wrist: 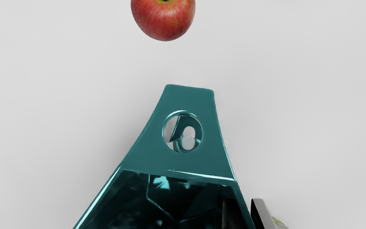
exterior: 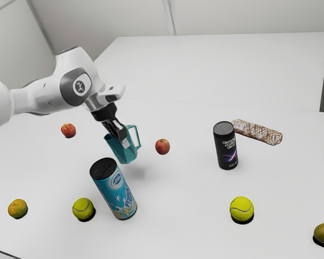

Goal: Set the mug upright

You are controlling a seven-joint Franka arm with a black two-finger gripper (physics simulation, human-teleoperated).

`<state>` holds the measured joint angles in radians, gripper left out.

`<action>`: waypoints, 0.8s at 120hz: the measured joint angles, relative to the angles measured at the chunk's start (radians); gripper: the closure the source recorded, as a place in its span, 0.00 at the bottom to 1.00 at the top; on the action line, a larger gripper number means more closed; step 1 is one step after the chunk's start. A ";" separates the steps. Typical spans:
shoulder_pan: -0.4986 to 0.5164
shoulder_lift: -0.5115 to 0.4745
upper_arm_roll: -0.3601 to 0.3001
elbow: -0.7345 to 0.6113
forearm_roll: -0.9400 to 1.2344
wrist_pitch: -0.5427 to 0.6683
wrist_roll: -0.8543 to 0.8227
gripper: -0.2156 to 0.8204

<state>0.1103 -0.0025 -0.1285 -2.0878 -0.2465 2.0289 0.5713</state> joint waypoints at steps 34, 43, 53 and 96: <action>0.010 -0.037 -0.038 -0.127 0.229 0.137 -0.158 0.95; -0.013 -0.036 -0.041 -0.163 0.249 0.185 -0.192 0.95; -0.034 -0.035 -0.044 -0.197 0.262 0.236 -0.226 0.95; -0.040 0.016 -0.044 -0.218 0.272 0.341 -0.331 0.96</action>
<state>0.0703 0.0131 -0.1722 -2.3061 0.0252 2.3699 0.2404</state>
